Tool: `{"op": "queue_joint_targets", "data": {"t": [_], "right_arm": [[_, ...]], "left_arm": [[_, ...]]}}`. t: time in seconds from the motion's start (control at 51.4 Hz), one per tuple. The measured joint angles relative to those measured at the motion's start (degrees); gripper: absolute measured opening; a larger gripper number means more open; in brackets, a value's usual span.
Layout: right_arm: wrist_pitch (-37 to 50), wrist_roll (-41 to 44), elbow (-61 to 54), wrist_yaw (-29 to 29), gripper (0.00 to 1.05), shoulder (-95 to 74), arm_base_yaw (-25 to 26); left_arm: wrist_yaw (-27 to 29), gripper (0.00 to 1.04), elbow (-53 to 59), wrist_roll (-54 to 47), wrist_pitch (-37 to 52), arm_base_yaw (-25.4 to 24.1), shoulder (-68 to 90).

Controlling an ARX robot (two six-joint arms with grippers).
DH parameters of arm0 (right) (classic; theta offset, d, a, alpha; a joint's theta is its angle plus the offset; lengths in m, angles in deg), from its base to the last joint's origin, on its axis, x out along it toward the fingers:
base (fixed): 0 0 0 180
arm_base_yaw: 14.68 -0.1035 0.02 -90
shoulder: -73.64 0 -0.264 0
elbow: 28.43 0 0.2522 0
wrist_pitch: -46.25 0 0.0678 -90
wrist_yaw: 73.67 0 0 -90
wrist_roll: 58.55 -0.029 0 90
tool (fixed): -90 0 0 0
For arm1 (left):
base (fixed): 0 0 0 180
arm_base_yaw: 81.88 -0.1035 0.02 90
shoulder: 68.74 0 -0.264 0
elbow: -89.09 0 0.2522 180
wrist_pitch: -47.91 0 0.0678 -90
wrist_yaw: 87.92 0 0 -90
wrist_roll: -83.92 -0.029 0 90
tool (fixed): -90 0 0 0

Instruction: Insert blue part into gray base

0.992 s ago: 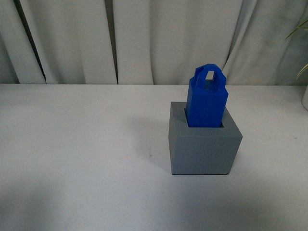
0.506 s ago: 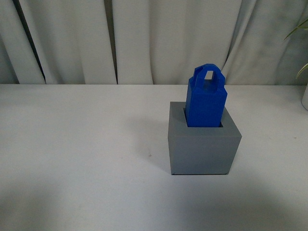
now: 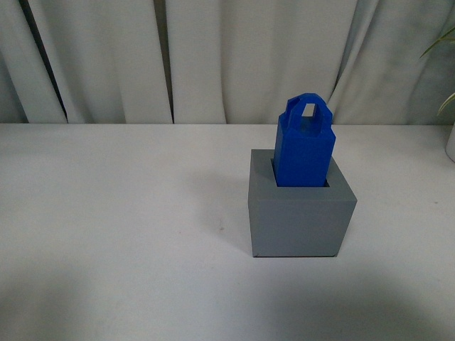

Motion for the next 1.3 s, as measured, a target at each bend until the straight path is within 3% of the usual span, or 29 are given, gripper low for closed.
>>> {"op": "queue_joint_targets", "data": {"t": [0.428, 0.545, 0.72, 1.303], "right_arm": [[-7.19, 0.00, 0.00, 0.00, 0.02, 7.26, 0.00], [-16.28, -0.02, 0.07, 0.07, 0.02, 14.40, 0.00], [-16.90, 0.04, 0.07, 0.07, 0.03, 16.59, 0.00], [-16.90, 0.02, 0.07, 0.07, 0.92, 16.63, 0.00]], "left_arm": [[0.00, 0.99, 0.00, 0.00, 0.00, 0.00, 0.00], [0.02, 0.99, 0.00, -0.02, 0.00, 0.00, 0.02], [0.00, 0.99, 0.00, 0.00, 0.00, 0.00, 0.00], [0.00, 0.99, 0.00, -0.02, 0.00, 0.00, 0.00]]}}
